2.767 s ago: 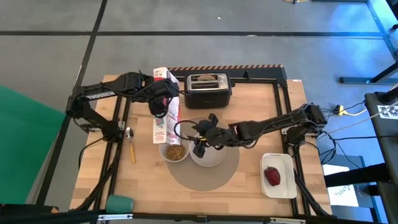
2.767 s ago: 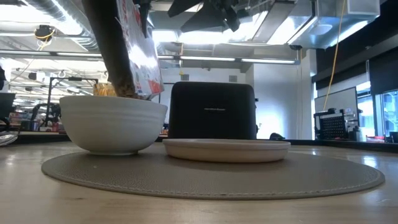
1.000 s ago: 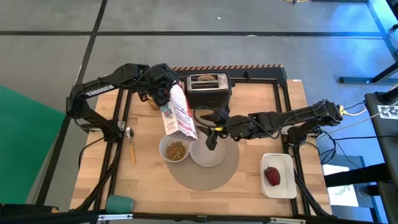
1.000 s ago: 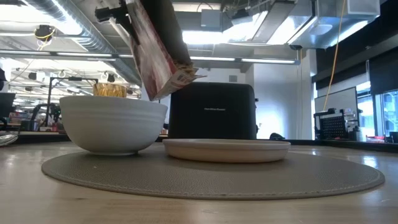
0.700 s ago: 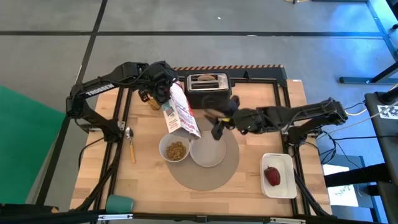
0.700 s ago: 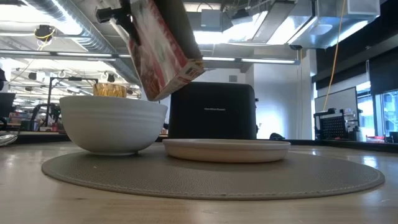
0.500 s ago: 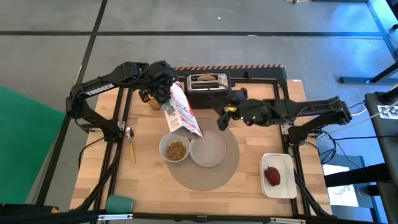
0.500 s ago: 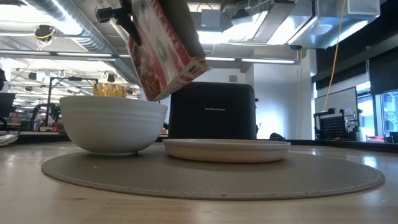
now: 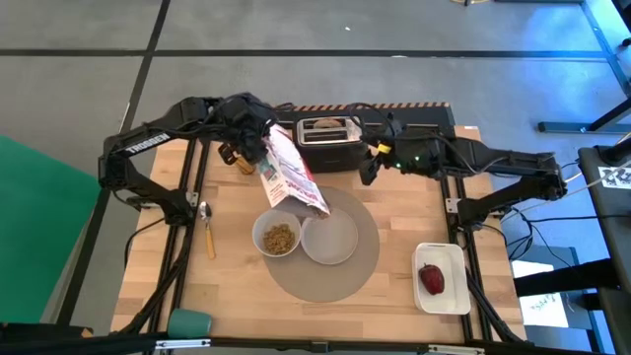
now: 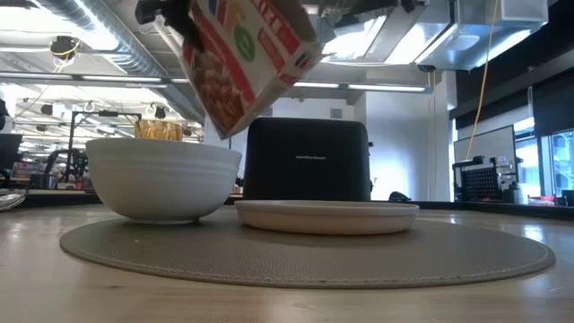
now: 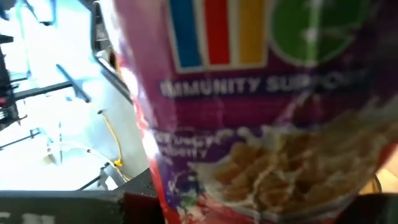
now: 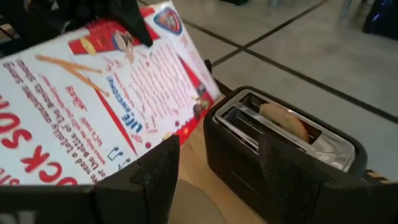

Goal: Arrange a breakfast setting
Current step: Pour the cereal from the cereal box into the white bowl

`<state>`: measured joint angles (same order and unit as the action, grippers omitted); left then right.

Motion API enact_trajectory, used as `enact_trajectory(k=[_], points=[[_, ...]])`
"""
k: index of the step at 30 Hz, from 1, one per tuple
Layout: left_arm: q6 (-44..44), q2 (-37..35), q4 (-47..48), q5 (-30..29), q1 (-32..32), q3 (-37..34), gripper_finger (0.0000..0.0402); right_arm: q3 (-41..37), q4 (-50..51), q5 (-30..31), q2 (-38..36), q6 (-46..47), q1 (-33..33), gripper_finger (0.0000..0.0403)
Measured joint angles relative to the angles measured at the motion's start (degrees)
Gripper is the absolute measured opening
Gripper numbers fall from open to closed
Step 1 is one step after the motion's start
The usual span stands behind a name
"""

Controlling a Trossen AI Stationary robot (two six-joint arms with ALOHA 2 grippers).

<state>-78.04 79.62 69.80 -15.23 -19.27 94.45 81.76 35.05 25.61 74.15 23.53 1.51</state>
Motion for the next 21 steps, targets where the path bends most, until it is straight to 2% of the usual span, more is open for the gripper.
enact_trajectory(k=[5,10,21], points=[[2.8,-1.8,-2.4,1.1,-0.1,0.0,0.0159,0.0,-0.1,-3.8,0.0,0.0,2.1,0.0209],[5.9,-3.4,-4.9,3.6,-0.1,0.0,0.0159,0.0,-0.3,-4.3,-0.9,-0.8,3.6,0.0209],[20.7,-3.9,-8.5,10.4,-2.3,0.0,0.0159,0.0,-0.4,-5.3,-13.9,-6.3,8.7,0.0209]])
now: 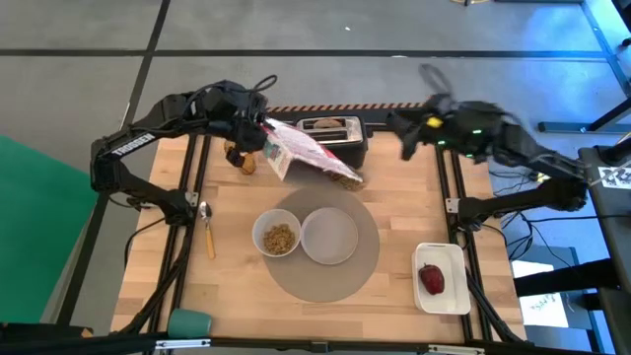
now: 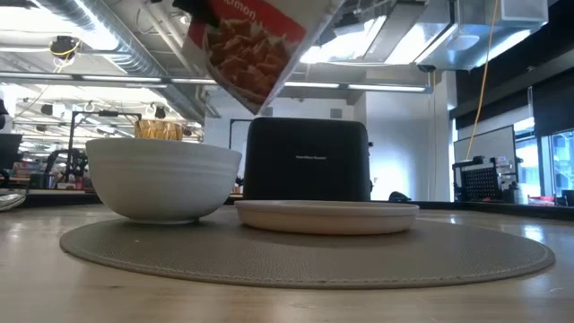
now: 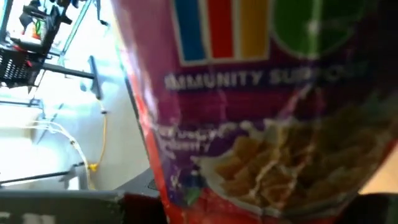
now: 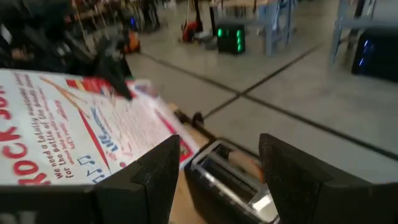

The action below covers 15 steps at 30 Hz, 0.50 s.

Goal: Arrange a breakfast setting
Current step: Pour the cereal from the cereal box into the white bowl

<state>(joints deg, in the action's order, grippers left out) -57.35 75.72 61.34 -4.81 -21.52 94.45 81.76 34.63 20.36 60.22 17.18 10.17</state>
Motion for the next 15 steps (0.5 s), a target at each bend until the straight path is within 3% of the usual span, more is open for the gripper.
enact_trajectory(k=[10,15], points=[[13.0,0.0,-13.8,10.6,-2.2,0.0,0.0159,0.0,-0.2,-2.4,-10.4,-5.8,0.8,0.0213],[20.0,0.0,-22.0,16.4,-3.3,0.0,0.0159,0.0,-2.0,-8.1,-13.8,-7.2,0.7,0.0255]])
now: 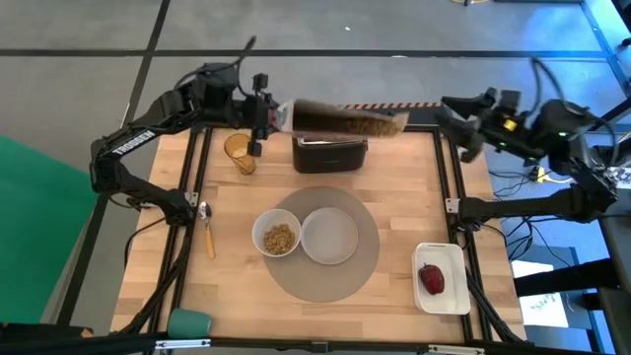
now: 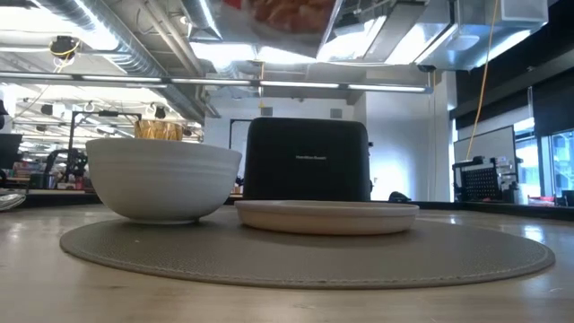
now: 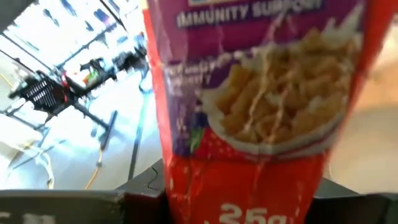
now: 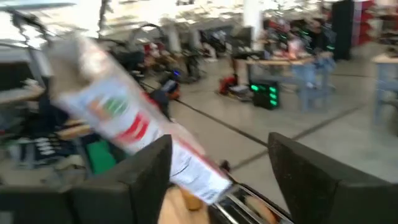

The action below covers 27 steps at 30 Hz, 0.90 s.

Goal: Arrange a breakfast setting
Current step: Pour the cereal from the cereal box into the white bowl

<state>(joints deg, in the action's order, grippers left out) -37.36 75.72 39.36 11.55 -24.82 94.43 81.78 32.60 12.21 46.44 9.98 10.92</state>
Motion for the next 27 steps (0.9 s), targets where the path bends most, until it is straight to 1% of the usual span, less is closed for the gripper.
enact_trajectory(k=[4,7,10,13,16,18,22,27], points=[[4.9,0.0,-6.9,2.9,-0.2,0.0,0.0155,0.0,-0.1,-4.3,-0.7,0.0,0.0,0.0298],[9.6,0.0,-13.0,5.4,-0.2,0.0,0.0152,0.0,-1.4,-6.6,0.3,0.0,0.0,0.0316],[14.0,0.3,-19.6,6.9,0.5,0.0,0.0151,0.0,-7.3,-8.9,3.0,-1.6,0.0,0.0321],[16.2,1.2,-24.3,7.5,1.7,0.0,0.0151,0.0,-16.5,-11.2,6.5,-5.6,0.0,0.0320],[17.3,2.5,-26.3,7.5,3.1,0.0,0.0151,0.0,-24.1,-14.8,10.4,-7.7,0.0,0.0320],[18.3,3.6,-27.2,7.3,3.9,0.0,0.0151,0.0,-26.4,-16.1,12.4,-9.1,0.0,0.0320],[19.2,6.5,-27.1,7.0,5.8,0.0,0.0150,0.0,-26.5,-17.4,14.3,-10.4,0.0,0.0320],[19.1,10.4,-27.1,7.2,7.7,0.0,0.0150,0.0,-22.5,-17.4,14.7,-9.9,-0.1,0.0319]])
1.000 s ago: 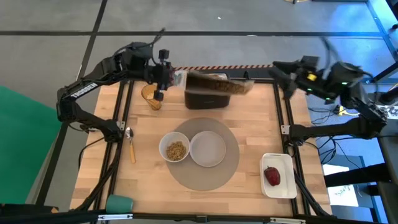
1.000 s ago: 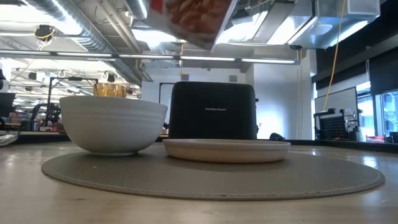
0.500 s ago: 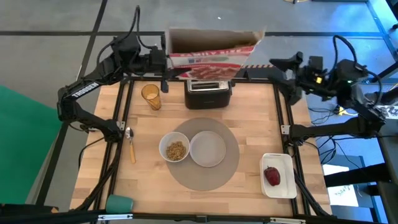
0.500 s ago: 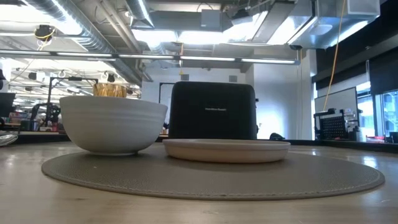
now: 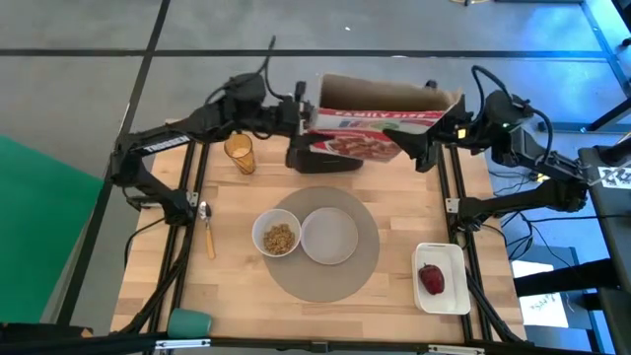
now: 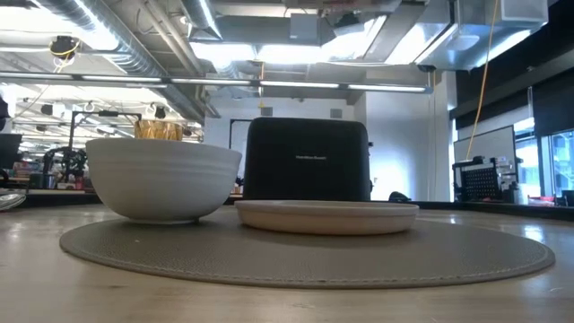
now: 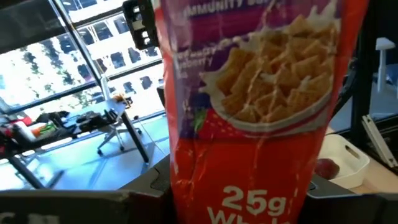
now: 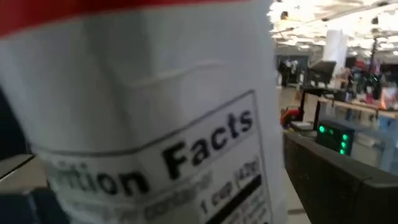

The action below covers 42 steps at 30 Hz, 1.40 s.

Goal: Arrange a breakfast setting
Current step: Pour the cereal from the cereal box into the white bowl

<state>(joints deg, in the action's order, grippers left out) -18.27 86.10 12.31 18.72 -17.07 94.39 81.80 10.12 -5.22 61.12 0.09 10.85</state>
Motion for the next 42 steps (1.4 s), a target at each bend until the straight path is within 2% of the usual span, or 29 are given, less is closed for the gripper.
enact_trajectory(k=[3,5,7,12,13,18,24,28,30,33,38,42], points=[[0.1,1.9,-1.3,0.6,0.2,0.1,0.0150,0.0,2.1,0.7,-1.1,2.4,0.0,0.0304],[1.0,3.6,-2.6,0.8,0.2,0.1,0.0150,0.0,4.4,0.9,-1.9,2.7,0.0,0.0275],[4.0,5.4,-3.7,0.5,0.2,0.1,0.0150,0.0,6.7,1.1,-2.7,2.8,0.1,0.0231],[14.8,9.5,-3.6,-3.9,0.5,0.0,0.0161,0.0,13.4,1.9,-4.0,3.8,0.1,0.0077],[16.6,10.1,-3.8,-4.4,0.4,0.0,0.0166,0.0,14.8,2.8,-4.3,3.7,0.1,0.0058],[19.5,12.3,-2.2,-7.2,0.2,0.0,0.0201,0.0,21.1,8.5,-5.8,3.7,0.1,0.0056],[19.7,12.6,4.6,-15.7,-0.1,0.1,0.0266,-0.2,26.3,13.6,-8.6,2.2,0.0,0.0056],[20.4,12.4,7.6,-16.6,-0.5,0.1,0.0303,-2.6,29.9,20.8,-12.7,1.3,0.0,0.0056],[21.3,11.7,8.4,-16.5,-0.7,0.0,0.0314,-6.9,29.3,24.2,-15.9,1.9,0.0,0.0056],[21.6,10.6,8.1,-16.7,-0.5,0.1,0.0323,-17.5,26.2,29.1,-22.3,2.7,0.1,0.0056],[20.3,10.5,7.3,-18.0,0.1,0.1,0.0321,-38.4,10.9,37.4,-34.7,2.4,0.0,0.0056],[21.6,10.5,6.9,-18.2,0.3,0.1,0.0320,-53.2,0.6,45.7,-41.4,2.1,0.0,0.0056]])
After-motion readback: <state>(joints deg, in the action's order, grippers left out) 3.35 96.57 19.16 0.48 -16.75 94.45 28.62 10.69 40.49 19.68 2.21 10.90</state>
